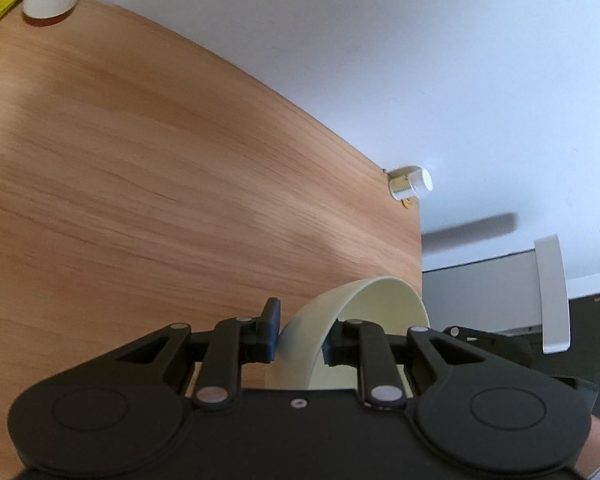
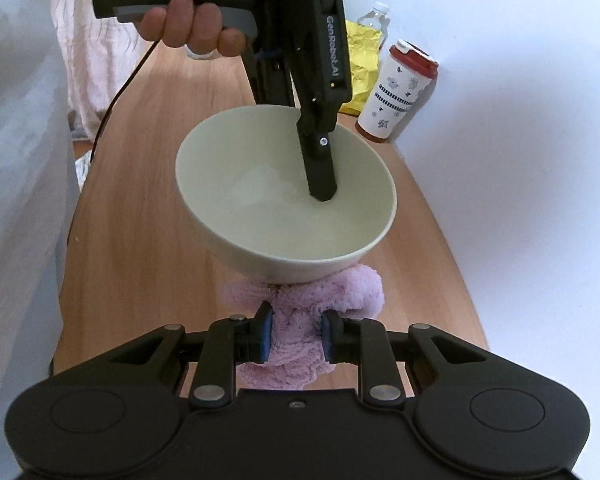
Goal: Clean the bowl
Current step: 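Wipe the towel around the bowl's outside with the right tool, then tilt the held bowl with the left tool while the right tool wipes its base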
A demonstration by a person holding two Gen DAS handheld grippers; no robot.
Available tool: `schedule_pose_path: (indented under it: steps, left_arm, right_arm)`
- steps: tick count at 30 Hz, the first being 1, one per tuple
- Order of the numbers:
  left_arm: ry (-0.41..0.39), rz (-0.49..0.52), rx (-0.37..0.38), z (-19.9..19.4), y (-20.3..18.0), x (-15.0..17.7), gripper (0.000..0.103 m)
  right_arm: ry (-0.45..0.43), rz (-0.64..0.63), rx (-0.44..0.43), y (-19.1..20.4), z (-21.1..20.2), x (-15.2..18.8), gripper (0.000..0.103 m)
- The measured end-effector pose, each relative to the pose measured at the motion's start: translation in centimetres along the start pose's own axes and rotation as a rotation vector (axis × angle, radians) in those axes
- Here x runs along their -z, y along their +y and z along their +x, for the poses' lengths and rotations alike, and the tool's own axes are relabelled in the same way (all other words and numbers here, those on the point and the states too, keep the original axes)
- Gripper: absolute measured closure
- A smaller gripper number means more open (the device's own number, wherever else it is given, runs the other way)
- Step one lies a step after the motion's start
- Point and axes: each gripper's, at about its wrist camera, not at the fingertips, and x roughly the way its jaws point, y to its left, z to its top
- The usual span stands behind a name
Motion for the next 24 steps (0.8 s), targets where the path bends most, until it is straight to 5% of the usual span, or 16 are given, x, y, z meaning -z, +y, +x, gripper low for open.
schedule_pose_path:
  steps: [12, 24]
  left_arm:
    - [-0.133, -0.091, 0.017, -1.0, 0.3, -0.5, 0.086]
    - [-0.153, -0.077, 0.028, -1.7, -0.1, -0.1, 0.086]
  right_arm:
    - [-0.081, 0.257, 0.065, -1.6, -1.2, -0.5, 0.077]
    - [-0.123, 0.36, 0.136, -0.5, -3.5, -0.1, 0.077]
